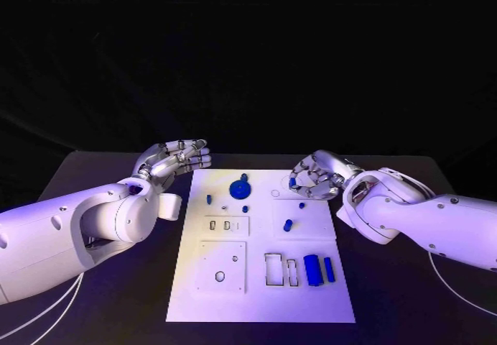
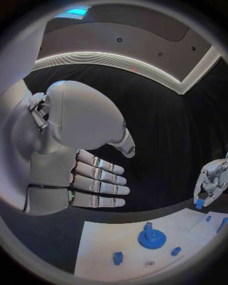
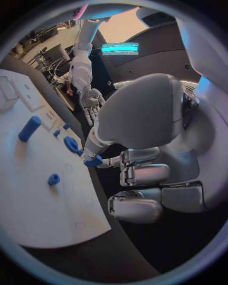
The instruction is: Assemble the parts on the task board
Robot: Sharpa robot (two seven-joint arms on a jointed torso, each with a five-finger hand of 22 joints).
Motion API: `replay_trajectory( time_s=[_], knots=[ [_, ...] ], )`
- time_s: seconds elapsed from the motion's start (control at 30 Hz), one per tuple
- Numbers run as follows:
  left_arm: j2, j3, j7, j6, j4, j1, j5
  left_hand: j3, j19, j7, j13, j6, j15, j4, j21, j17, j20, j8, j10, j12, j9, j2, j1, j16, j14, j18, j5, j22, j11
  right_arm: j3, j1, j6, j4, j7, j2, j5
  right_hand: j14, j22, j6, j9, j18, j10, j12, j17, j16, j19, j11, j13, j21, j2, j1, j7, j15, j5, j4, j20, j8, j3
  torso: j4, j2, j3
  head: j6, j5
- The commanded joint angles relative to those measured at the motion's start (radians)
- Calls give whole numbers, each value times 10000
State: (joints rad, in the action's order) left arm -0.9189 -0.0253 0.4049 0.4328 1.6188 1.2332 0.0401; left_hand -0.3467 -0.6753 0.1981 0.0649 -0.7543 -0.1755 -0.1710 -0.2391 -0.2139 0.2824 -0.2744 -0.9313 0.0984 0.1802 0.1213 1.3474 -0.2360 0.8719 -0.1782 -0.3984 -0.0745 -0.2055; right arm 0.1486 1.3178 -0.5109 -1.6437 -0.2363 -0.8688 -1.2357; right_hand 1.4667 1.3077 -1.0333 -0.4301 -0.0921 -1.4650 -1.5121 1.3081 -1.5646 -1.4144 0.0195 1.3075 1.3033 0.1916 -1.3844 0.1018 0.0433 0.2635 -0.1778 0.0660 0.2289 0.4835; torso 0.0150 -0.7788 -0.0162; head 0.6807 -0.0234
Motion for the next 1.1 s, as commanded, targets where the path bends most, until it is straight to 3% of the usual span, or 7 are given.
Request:
replay_trajectory(
  time_s=[0.03,0.2,0.57,0.9,1.0,1.1],
  knots=[
    [39,5,46,-172,-8,5,16,-51,78,442,16,70,-13,21,54,-12,18,43,21,-50,13,-16,-103,60,-55,1,8,9,-52,-1,5,-59,-132,-960,286,-567,1041,285,-113,-236,193,-611,14,2627,-62,-10,-76,1971,33,-50,79,-125,85,40,7,-91,163,41,8,71,-48,115,53],
    [72,4,26,-177,-50,4,16,-53,80,443,16,69,-14,21,54,-15,18,42,19,-53,14,-9,-120,60,-54,0,31,10,-52,1,-15,15,-263,-1336,823,-1026,1041,281,-108,-242,191,-619,5,2627,-62,-9,-77,1982,26,-28,118,-128,85,47,6,-91,167,43,19,105,-87,181,152],
    [154,2,-7,-174,-133,3,16,-53,80,443,16,69,-14,21,54,-15,18,42,19,-53,14,-9,-120,60,-54,0,31,10,-52,26,-165,299,-309,-1827,1799,-1760,1041,274,-126,-260,187,-620,6,2627,-62,-7,-85,1982,12,12,193,-139,89,61,9,-92,188,50,18,125,-95,259,340],
    [252,-4,-40,-210,-218,-2,16,-59,82,442,17,65,-13,22,53,-20,19,40,13,-55,17,0,-144,62,-53,1,61,10,-51,90,-679,545,-64,-1966,2441,-2311,1041,237,-142,-279,174,-604,28,2627,-62,16,-94,1958,-39,71,294,-152,96,53,8,-96,210,49,87,157,-107,348,461],
    [258,-7,-49,-209,-237,-3,16,-59,82,442,17,65,-13,22,53,-20,19,40,13,-55,17,0,-144,62,-53,1,61,10,-51,100,-800,570,-18,-1991,2557,-2423,1041,227,-141,-281,171,-603,30,2627,-62,23,-95,1956,-52,81,306,-153,97,51,8,-97,211,49,74,144,-86,364,485],
    [257,-9,-56,-210,-244,-3,16,-59,82,442,17,65,-13,22,53,-20,19,40,13,-55,17,0,-144,62,-53,1,61,10,-51,106,-906,600,12,-2013,2653,-2533,1041,221,-140,-284,168,-606,26,2627,-62,27,-97,1961,-61,94,337,-154,99,47,4,-98,213,49,61,134,-89,368,508]
  ],
)
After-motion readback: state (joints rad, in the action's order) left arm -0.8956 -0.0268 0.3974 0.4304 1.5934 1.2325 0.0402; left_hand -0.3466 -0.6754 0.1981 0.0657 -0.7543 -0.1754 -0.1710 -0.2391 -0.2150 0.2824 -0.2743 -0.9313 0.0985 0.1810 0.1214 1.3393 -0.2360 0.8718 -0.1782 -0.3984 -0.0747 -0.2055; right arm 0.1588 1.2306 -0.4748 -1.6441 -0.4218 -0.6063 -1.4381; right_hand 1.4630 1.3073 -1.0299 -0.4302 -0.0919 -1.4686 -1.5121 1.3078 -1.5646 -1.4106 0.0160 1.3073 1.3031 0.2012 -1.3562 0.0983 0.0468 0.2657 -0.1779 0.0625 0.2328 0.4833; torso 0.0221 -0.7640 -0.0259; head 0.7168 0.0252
